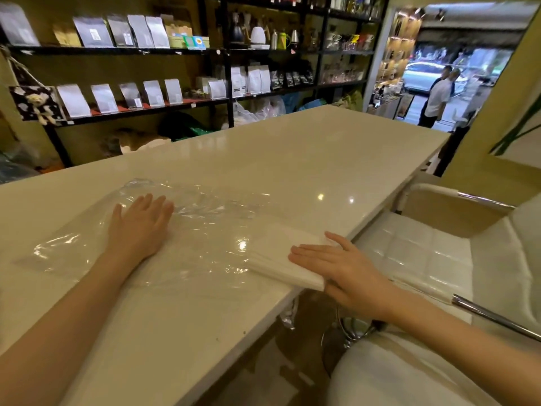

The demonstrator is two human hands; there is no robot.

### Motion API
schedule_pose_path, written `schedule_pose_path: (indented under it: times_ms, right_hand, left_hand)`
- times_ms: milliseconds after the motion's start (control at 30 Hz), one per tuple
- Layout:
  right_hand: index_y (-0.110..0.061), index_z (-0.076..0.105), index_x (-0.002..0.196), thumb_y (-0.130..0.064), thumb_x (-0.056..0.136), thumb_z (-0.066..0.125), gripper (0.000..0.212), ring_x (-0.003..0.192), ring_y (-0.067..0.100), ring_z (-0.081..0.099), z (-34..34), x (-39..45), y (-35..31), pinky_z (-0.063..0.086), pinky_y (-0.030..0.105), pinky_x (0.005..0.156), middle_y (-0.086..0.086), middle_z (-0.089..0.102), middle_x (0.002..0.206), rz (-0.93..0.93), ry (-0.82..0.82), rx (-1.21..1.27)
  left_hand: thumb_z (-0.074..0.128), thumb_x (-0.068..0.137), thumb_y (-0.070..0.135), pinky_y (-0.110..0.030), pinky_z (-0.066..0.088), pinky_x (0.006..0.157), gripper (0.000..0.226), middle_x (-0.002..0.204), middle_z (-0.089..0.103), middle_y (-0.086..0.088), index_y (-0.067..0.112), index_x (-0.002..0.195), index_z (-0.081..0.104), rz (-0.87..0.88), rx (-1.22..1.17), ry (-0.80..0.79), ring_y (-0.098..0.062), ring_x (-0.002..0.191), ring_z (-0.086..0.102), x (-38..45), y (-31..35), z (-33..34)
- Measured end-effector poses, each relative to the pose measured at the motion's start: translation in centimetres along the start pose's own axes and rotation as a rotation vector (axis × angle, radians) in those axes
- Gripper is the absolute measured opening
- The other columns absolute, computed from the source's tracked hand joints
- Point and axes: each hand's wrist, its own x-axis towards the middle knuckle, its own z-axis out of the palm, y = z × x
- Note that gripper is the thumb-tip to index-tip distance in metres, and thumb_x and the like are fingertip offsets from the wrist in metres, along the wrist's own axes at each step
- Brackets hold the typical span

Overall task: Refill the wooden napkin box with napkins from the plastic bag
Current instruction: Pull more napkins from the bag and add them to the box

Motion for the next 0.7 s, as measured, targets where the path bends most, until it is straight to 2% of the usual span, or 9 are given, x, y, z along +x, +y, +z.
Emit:
schedule_pose_path:
  times_ms: [100, 200, 233, 300, 400, 500, 567, 633, 700]
  right_hand:
    - [-0.035, 0.043, 0.130, -0.022, 0.081, 0.051, 0.052, 0.117, -0.008, 0.048, -1.8, 0.2, -0.5, 0.024, 0.037, 0.113, -0.019, 0.058, 0.126, 0.063, 0.085, 0.178]
    - [-0.047, 0.054, 0.107, -0.045, 0.072, 0.047, 0.036, 0.102, -0.019, 0.048, -4.5, 0.5, -1.4, 0.037, 0.015, 0.092, -0.042, 0.057, 0.102, 0.316, 0.239, 0.591]
    - [-0.046, 0.058, 0.099, -0.043, 0.069, 0.051, 0.030, 0.094, -0.017, 0.053, -5.4, 0.8, -1.7, 0.041, 0.009, 0.083, -0.041, 0.062, 0.089, 0.382, 0.337, 0.702]
    - [-0.033, 0.066, 0.082, -0.019, 0.074, 0.060, 0.017, 0.077, -0.011, 0.060, -6.5, 1.9, -1.7, 0.045, 0.004, 0.067, -0.029, 0.068, 0.072, 0.452, 0.522, 0.914]
    - [-0.022, 0.070, 0.054, 0.005, 0.079, 0.056, 0.039, 0.071, 0.001, 0.063, -6.7, 4.2, -1.4, 0.050, 0.013, 0.071, -0.016, 0.069, 0.058, 0.617, 0.683, 1.139]
    - [-0.014, 0.068, 0.060, 0.003, 0.079, 0.056, 0.029, 0.084, 0.021, 0.059, -6.4, 7.3, -2.3, 0.046, 0.037, 0.087, -0.002, 0.066, 0.071, 0.689, 0.649, 1.271]
    - [-0.012, 0.065, 0.066, 0.002, 0.079, 0.055, 0.021, 0.085, 0.023, 0.056, -5.8, 9.6, -3.3, 0.045, 0.040, 0.087, 0.004, 0.062, 0.076, 0.676, 0.599, 1.303]
    - [-0.011, 0.063, 0.067, 0.001, 0.079, 0.056, 0.018, 0.083, 0.022, 0.055, -5.3, 11.8, -4.5, 0.043, 0.038, 0.083, 0.005, 0.060, 0.075, 0.644, 0.562, 1.332]
    - [-0.011, 0.063, 0.066, -0.001, 0.078, 0.057, 0.016, 0.081, 0.021, 0.055, -5.0, 14.0, -5.8, 0.042, 0.037, 0.080, 0.006, 0.059, 0.075, 0.604, 0.527, 1.357]
  left_hand:
    - [0.029, 0.096, 0.034, -0.046, 0.018, 0.112, 0.045, 0.144, 0.044, -0.011, 0.013, 0.131, 0.049, 0.058, -0.007, 0.171, -0.025, 0.137, 0.035, -0.5, 0.5, -0.5]
    - [0.028, 0.089, 0.036, -0.048, 0.040, 0.095, 0.052, 0.118, 0.065, -0.019, 0.005, 0.110, 0.065, 0.156, 0.038, 0.272, -0.033, 0.115, 0.058, -1.0, 0.8, -0.8]
    - [0.026, 0.086, 0.038, -0.047, 0.044, 0.090, 0.056, 0.110, 0.068, -0.020, 0.004, 0.104, 0.068, 0.179, 0.047, 0.278, -0.034, 0.108, 0.062, -1.1, 0.9, -1.0]
    - [0.025, 0.084, 0.038, -0.047, 0.048, 0.084, 0.059, 0.103, 0.071, -0.020, 0.004, 0.100, 0.070, 0.205, 0.070, 0.256, -0.034, 0.100, 0.066, -1.4, 1.1, -1.2]
    - [0.027, 0.085, 0.037, -0.046, 0.049, 0.082, 0.057, 0.101, 0.072, -0.019, 0.003, 0.098, 0.071, 0.215, 0.047, 0.222, -0.035, 0.096, 0.068, -1.6, 1.2, -1.5]
    - [0.034, 0.086, 0.035, -0.041, 0.050, 0.078, 0.050, 0.099, 0.073, -0.018, 0.003, 0.094, 0.072, 0.204, -0.110, 0.304, -0.035, 0.090, 0.068, -2.2, 2.2, -2.5]
    - [0.043, 0.091, 0.028, -0.035, 0.045, 0.069, 0.037, 0.090, 0.071, -0.016, 0.003, 0.086, 0.070, 0.127, -0.271, 0.379, -0.034, 0.081, 0.064, -3.1, 3.6, -3.9]
    - [0.043, 0.093, 0.025, -0.034, 0.038, 0.059, 0.041, 0.073, 0.066, -0.017, 0.001, 0.069, 0.065, 0.071, -0.468, 0.392, -0.029, 0.067, 0.057, -4.2, 5.3, -5.8]
    - [0.036, 0.094, 0.031, -0.032, 0.041, 0.058, 0.054, 0.061, 0.066, -0.013, 0.002, 0.057, 0.064, -0.019, -0.761, 0.233, -0.023, 0.059, 0.060, -5.2, 6.3, -8.2]
